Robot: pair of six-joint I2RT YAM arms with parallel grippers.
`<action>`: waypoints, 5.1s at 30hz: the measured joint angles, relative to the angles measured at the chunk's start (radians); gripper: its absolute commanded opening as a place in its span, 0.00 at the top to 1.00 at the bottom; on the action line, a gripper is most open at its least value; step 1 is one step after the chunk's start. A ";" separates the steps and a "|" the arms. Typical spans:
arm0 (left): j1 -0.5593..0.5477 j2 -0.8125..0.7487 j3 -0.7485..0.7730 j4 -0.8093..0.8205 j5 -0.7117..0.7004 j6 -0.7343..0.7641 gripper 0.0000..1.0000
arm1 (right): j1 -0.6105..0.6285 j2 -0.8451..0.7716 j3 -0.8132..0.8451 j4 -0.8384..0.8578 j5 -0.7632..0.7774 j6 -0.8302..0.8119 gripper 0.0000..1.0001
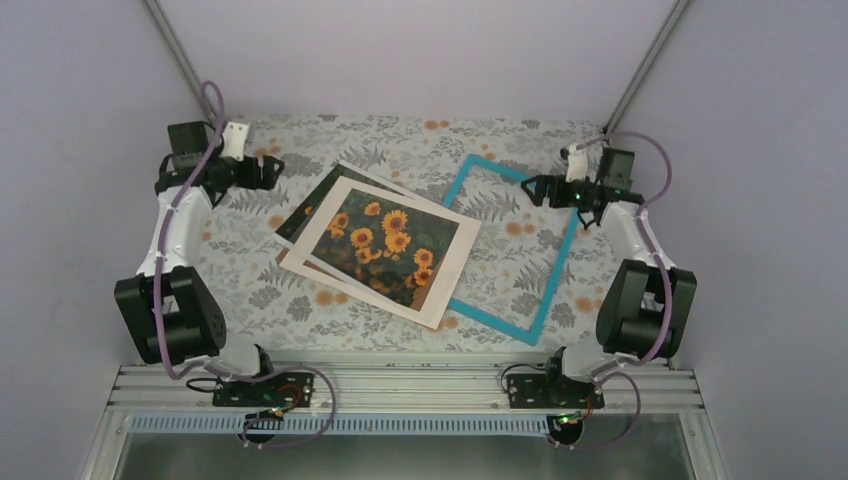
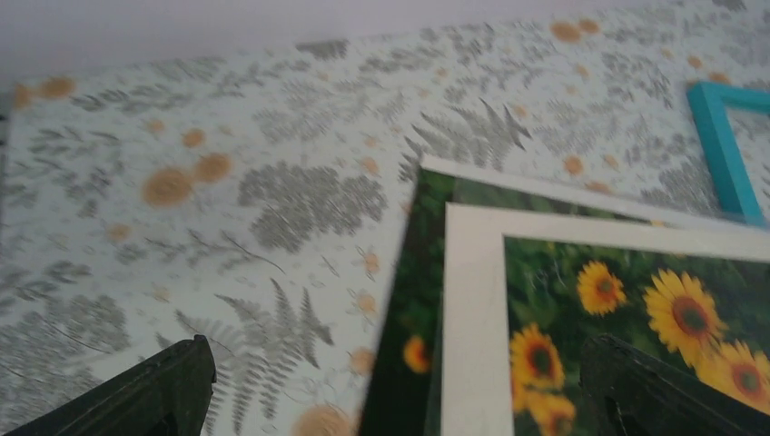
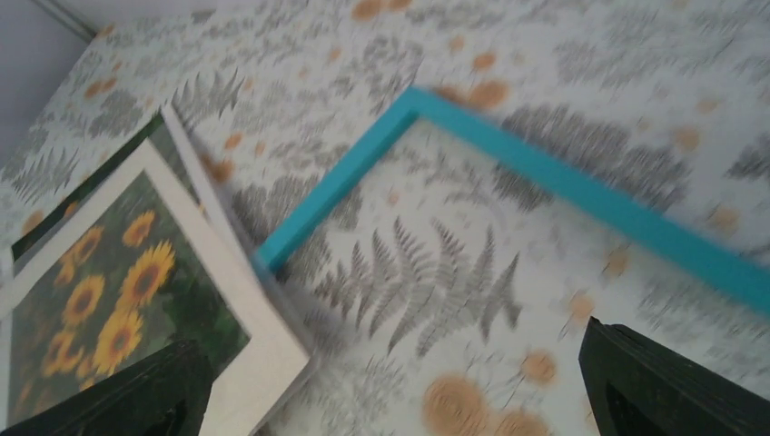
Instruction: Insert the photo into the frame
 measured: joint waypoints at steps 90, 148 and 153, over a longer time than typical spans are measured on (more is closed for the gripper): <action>-1.024 -0.190 -0.673 0.062 -1.065 0.477 0.00 | -0.174 -0.151 -0.309 0.174 -0.109 -0.036 0.00; -1.175 0.497 0.026 -0.071 -0.139 0.777 0.64 | -0.232 -0.073 -0.160 -0.109 -0.376 -0.171 0.00; -1.178 0.506 0.034 -0.075 -0.126 0.758 0.82 | -0.232 0.127 -0.019 -0.302 -0.424 -0.350 0.00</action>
